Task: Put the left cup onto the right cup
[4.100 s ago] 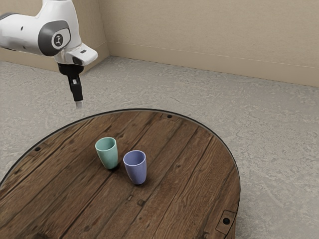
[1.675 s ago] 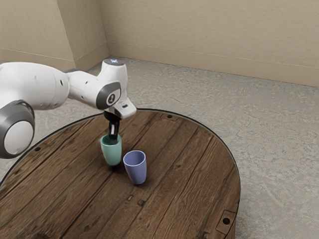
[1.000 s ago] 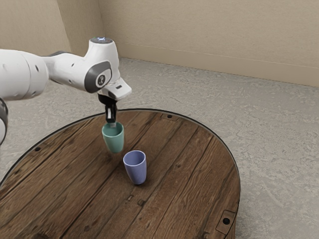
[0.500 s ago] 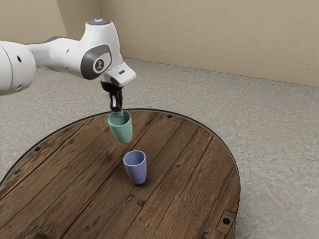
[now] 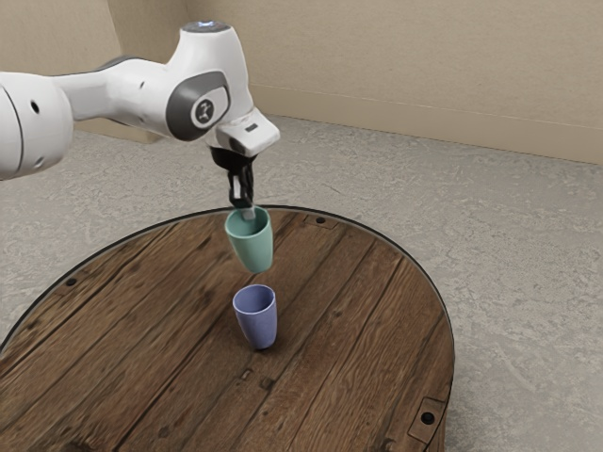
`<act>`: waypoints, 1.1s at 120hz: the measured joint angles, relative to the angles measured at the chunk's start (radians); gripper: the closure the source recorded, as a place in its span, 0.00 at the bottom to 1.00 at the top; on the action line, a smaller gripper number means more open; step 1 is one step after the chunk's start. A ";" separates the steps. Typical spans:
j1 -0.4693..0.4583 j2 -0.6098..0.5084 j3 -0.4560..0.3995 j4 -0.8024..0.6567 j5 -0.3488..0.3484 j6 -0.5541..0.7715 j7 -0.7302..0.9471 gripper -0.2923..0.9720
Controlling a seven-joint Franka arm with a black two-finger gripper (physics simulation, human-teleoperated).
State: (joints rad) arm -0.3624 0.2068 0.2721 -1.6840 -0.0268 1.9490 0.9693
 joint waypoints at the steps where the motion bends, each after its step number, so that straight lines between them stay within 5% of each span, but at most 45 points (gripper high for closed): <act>1: 0.000 0.001 0.000 0.001 -0.001 -0.002 0.000 0.85; 132: 0.004 0.020 0.002 -0.021 -0.033 -0.154 -0.095 0.85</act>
State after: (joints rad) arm -0.3580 0.2272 0.2744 -1.7046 -0.0597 1.7948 0.8742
